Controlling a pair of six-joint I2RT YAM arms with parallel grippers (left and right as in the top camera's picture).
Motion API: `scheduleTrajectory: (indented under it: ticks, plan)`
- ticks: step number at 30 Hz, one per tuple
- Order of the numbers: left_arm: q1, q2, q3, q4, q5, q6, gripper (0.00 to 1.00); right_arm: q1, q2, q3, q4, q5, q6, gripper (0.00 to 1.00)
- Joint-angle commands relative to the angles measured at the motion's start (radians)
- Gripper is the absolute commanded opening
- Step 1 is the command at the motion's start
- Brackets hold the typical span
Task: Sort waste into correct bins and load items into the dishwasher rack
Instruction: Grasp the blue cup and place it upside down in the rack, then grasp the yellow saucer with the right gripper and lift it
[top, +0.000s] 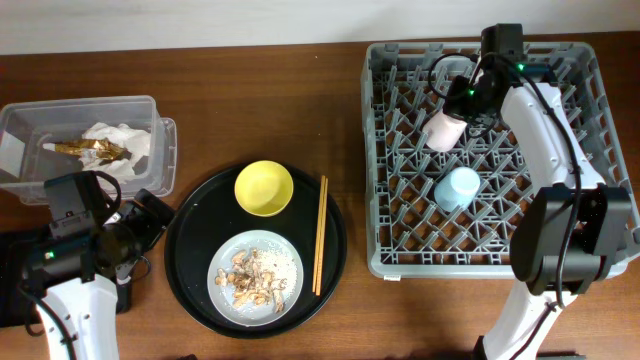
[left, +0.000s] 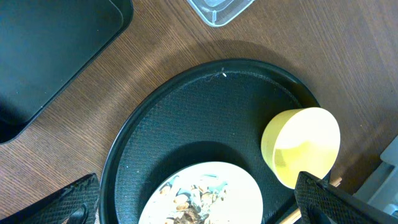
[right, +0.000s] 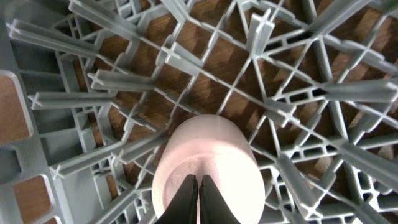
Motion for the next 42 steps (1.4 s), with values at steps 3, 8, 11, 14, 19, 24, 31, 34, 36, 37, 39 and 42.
scheduleTrajectory:
  ticks: [3,8,11,14,19,24,31,34,36,37,39,42]
  plan:
    - [0.003,-0.006,0.01,-0.001,-0.004,-0.006,0.99,0.033,-0.339,0.01,-0.09,-0.204,-0.014,0.43]
    - [0.003,-0.006,0.01,-0.001,-0.004,-0.006,0.99,0.35,-0.388,0.008,-0.185,-0.31,-0.014,0.74]
    - [0.003,-0.006,0.01,-0.001,-0.004,-0.006,0.99,0.583,-0.266,0.008,-0.208,-0.057,0.05,0.6]
    - [0.003,-0.006,0.01,-0.001,-0.004,-0.006,0.99,0.747,-0.083,0.008,-0.072,-0.014,0.042,0.59]
    - [0.003,-0.006,0.01,-0.001,-0.004,-0.006,0.99,0.932,0.124,0.008,0.171,0.122,-0.174,0.72]
    - [0.003,-0.006,0.01,-0.001,-0.004,-0.006,0.99,0.961,0.137,0.008,0.274,0.166,-0.263,0.67]
    - [0.003,-0.006,0.01,-0.001,-0.004,-0.006,0.99,0.974,0.212,0.008,0.271,0.162,-0.251,0.55]
    - [0.003,-0.006,0.01,-0.001,-0.005,-0.006,0.99,0.974,0.213,0.008,0.271,0.161,-0.23,0.24]
    - [0.003,-0.006,0.01,-0.001,-0.004,-0.006,0.99,0.975,0.213,0.008,0.271,0.16,-0.224,0.22]
    - [0.003,-0.006,0.01,-0.001,-0.004,-0.006,0.99,0.975,0.213,0.008,0.267,0.161,-0.224,0.23]
    - [0.003,-0.006,0.01,-0.001,-0.004,-0.006,0.99,0.975,0.218,0.008,0.246,0.158,-0.224,0.18]
    - [0.003,-0.006,0.01,-0.001,-0.004,-0.006,0.99,0.974,0.208,0.023,0.226,0.157,-0.175,0.04]
